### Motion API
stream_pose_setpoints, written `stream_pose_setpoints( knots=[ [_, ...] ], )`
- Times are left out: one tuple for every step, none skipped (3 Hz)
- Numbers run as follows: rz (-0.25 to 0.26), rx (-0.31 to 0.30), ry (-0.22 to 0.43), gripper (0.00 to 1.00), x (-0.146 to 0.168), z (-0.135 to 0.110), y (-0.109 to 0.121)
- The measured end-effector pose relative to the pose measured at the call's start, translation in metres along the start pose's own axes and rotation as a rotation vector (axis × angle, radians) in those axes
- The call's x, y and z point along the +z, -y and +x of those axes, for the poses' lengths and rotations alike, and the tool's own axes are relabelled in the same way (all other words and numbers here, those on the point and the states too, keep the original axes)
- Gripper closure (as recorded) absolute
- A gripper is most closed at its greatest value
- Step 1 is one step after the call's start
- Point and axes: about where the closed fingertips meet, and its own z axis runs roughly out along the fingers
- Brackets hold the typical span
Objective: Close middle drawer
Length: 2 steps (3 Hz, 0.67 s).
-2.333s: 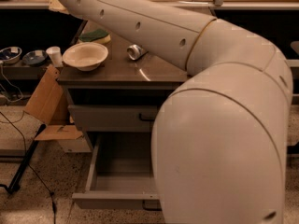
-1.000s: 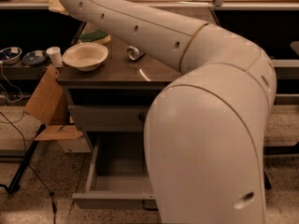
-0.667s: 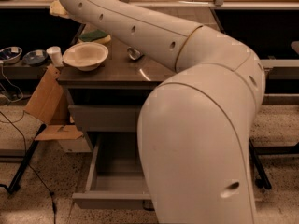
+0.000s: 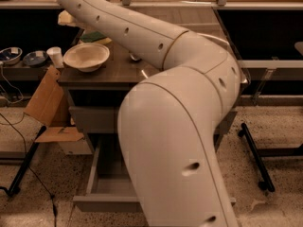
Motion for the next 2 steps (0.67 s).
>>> stream_pose_setpoints(
  knots=[
    [0.081, -0.005, -0.036, 0.0, 0.0194, 0.0024, 0.0137],
    [0.132, -0.013, -0.049, 0.0, 0.0284, 0.001, 0.0233]
  ],
)
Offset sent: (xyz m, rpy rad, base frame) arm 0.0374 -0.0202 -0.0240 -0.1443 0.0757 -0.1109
